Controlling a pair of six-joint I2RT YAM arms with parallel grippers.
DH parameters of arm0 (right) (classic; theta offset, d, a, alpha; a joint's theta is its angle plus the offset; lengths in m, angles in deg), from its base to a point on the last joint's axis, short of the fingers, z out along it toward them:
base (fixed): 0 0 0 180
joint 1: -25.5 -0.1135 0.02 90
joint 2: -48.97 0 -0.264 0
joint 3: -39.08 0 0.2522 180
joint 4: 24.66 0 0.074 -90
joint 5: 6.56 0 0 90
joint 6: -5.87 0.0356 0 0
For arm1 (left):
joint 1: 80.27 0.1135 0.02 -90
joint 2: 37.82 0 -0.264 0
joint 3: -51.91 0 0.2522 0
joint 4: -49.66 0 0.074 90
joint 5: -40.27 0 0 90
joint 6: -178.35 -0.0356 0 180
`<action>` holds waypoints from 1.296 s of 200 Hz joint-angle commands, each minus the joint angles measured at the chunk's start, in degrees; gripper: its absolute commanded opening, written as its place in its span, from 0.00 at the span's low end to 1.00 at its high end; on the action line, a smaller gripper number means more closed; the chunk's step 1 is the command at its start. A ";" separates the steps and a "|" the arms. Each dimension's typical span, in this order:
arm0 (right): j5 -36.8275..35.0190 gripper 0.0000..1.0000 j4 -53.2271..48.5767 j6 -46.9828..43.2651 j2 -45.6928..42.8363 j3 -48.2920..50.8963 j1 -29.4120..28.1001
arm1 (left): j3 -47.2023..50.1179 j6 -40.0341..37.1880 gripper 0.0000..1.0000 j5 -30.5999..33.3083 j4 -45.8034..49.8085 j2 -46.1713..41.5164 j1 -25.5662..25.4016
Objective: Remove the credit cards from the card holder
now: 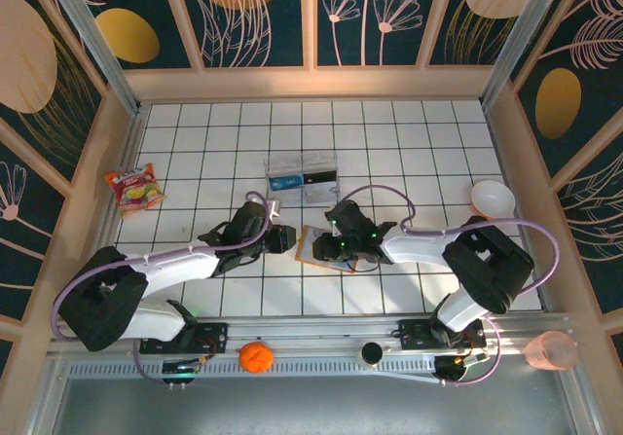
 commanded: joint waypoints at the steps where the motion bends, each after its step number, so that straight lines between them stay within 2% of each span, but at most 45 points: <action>1: -1.13 0.27 -1.38 0.80 0.70 -0.41 -0.76 | 0.93 -0.09 0.34 0.07 -0.91 -1.08 0.08; 64: -6.46 0.30 -5.92 2.76 -4.65 2.42 -1.47 | 1.03 -0.01 0.35 -0.09 -1.18 -1.10 0.08; 105: -7.06 0.36 -6.21 1.38 -7.79 2.24 -1.52 | 0.60 -0.96 0.35 -0.76 -1.06 -0.98 0.12; 129: -7.22 0.37 -6.46 -0.42 -9.23 0.77 -1.29 | -1.36 -2.24 0.25 -1.94 -1.24 0.26 0.10; 150: -6.66 0.33 -7.03 -0.90 -9.82 1.13 -0.18 | -3.52 -3.22 0.20 -2.97 -2.16 2.15 -0.80; 170: -3.12 0.27 -5.70 -1.01 -9.76 2.63 1.67 | -6.27 -4.78 0.15 -3.26 -3.23 5.40 -2.87; 207: -3.05 0.25 -6.35 -1.15 -10.69 4.42 3.30 | -10.40 -5.97 0.08 -3.24 -5.46 11.92 -5.31; 240: -1.86 0.24 -5.51 -1.53 -10.62 5.36 3.92 | -13.01 -6.96 0.06 -3.86 -5.33 15.99 -6.42; 259: -1.52 0.23 -5.09 -1.80 -10.17 5.25 4.01 | -12.93 -6.54 0.00 -0.53 -2.39 17.14 -6.34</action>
